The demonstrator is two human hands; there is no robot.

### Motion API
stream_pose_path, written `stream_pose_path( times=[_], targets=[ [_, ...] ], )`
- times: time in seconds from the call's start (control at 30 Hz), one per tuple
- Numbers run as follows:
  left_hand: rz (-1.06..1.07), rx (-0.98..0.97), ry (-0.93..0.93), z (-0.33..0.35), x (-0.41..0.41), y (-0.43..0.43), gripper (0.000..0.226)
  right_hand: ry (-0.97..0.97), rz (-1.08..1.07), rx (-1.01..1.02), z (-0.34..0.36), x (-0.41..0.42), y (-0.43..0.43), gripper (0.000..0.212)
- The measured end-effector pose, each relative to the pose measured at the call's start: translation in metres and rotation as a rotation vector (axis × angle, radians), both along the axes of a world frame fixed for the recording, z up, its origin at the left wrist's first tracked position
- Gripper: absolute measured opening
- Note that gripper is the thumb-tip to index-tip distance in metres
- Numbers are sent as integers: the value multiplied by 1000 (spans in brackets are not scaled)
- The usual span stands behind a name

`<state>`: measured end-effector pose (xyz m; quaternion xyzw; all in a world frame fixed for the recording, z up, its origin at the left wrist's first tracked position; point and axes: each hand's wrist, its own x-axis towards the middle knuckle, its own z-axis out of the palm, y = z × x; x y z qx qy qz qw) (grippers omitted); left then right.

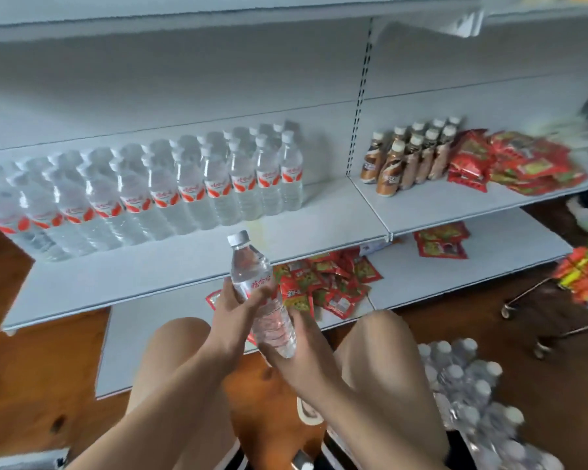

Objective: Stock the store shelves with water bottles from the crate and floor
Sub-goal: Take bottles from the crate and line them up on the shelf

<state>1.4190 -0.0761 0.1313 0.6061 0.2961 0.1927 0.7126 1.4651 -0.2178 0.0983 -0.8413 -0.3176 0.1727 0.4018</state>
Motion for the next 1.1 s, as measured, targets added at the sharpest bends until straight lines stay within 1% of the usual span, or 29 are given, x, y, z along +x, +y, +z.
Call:
stream_pose_path(
  times=[0.07, 0.17, 0.3, 0.37, 0.47, 0.53, 0.57, 0.63, 0.7, 0.77, 0.8, 0.87, 0.97, 1.0, 1.1],
  targets=[
    [-43, 50, 3, 6, 24, 2, 47, -34, -60, 5, 4, 18, 5, 71],
    [-105, 107, 18, 15, 61, 6, 51, -82, -107, -35, 19, 49, 16, 72],
    [-180, 219, 23, 21, 112, 23, 55, -96, -140, -105, 32, 103, 37, 59],
    [-239, 292, 14, 23, 134, 33, 53, -97, -175, -132, 36, 127, 46, 57],
    [-354, 398, 3, 26, 173, 55, 47, -90, -218, -90, 30, 174, 62, 56],
    [-427, 470, 11, 28, 193, 70, 55, -87, -254, -40, 23, 206, 68, 53],
    [-440, 524, 30, 24, 199, 77, 58, -86, -273, -21, 19, 222, 71, 53],
    [-380, 652, 112, 6, 207, 92, 57, -80, -305, -2, 8, 253, 78, 55],
    [-324, 740, 261, -18, 211, 108, 54, -96, -308, 4, -4, 281, 89, 56],
    [-369, 799, 410, -45, 213, 121, 58, -124, -311, 23, -13, 306, 102, 57],
    [-388, 808, 449, -58, 213, 128, 60, -130, -318, 46, -17, 318, 112, 58],
    [-387, 827, 475, -81, 212, 139, 63, -125, -315, 86, -24, 340, 132, 61],
    [-446, 1057, 507, -107, 209, 144, 72, -111, -275, 99, -28, 371, 163, 64],
    [-456, 1102, 512, -111, 209, 144, 74, -105, -252, 94, -26, 380, 171, 66],
    [-462, 1121, 516, -112, 210, 146, 75, -107, -157, 44, -24, 403, 187, 66]
  ],
)
